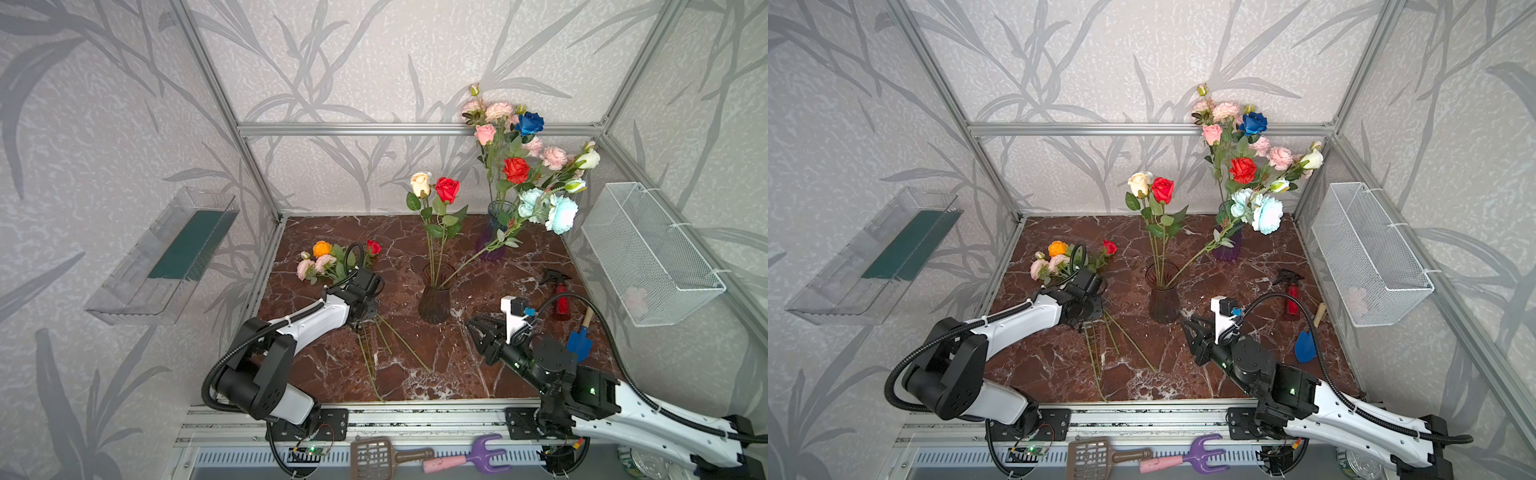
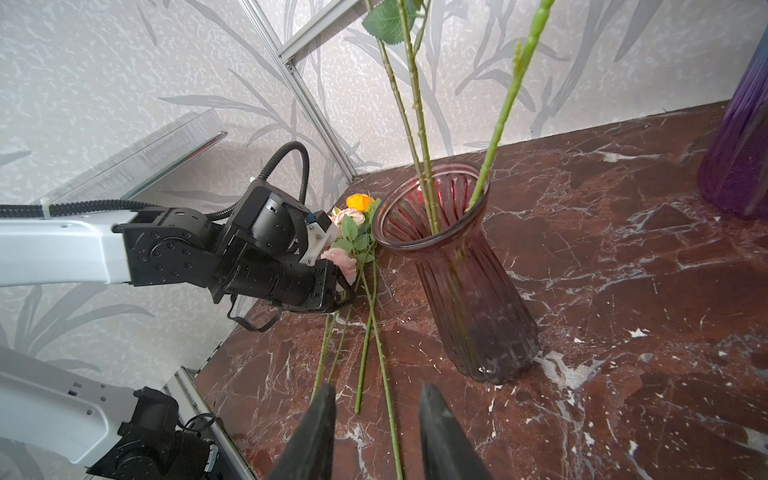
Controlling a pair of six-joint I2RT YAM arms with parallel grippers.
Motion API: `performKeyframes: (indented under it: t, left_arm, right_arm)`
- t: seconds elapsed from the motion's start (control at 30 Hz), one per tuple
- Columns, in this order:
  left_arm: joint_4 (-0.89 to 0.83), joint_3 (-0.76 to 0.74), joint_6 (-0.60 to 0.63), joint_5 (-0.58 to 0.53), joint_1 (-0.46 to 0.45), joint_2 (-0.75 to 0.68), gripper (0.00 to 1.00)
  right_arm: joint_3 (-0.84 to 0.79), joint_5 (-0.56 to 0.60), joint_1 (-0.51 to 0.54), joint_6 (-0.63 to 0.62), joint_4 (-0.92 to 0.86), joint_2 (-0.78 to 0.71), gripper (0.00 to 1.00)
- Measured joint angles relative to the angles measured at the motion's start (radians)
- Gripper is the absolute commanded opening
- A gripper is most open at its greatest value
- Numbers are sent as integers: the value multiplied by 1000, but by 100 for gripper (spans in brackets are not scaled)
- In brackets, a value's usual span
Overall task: Arrange the flowers into the vase
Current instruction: 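Close the left gripper on a red rose stem in the bunch, then lift the red rose upright with the left gripper while the right gripper approaches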
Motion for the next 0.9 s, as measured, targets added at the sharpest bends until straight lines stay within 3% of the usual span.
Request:
performKeyframes:
  t: [0.2, 0.37, 0.47, 0.9]
  left_arm:
    - [0, 5, 9, -16, 0, 100, 32]
    - [0, 35, 14, -30, 0, 121, 9]
    - [-15, 49, 26, -29, 0, 111, 1]
    - [-76, 230, 111, 28, -1, -201, 0]
  right_arm:
    - [-5, 0, 0, 0, 2, 6, 36]
    - [-13, 8, 0, 0, 1, -10, 36]
    - [-13, 8, 0, 0, 0, -18, 36]
    - [-8, 14, 0, -8, 0, 9, 36]
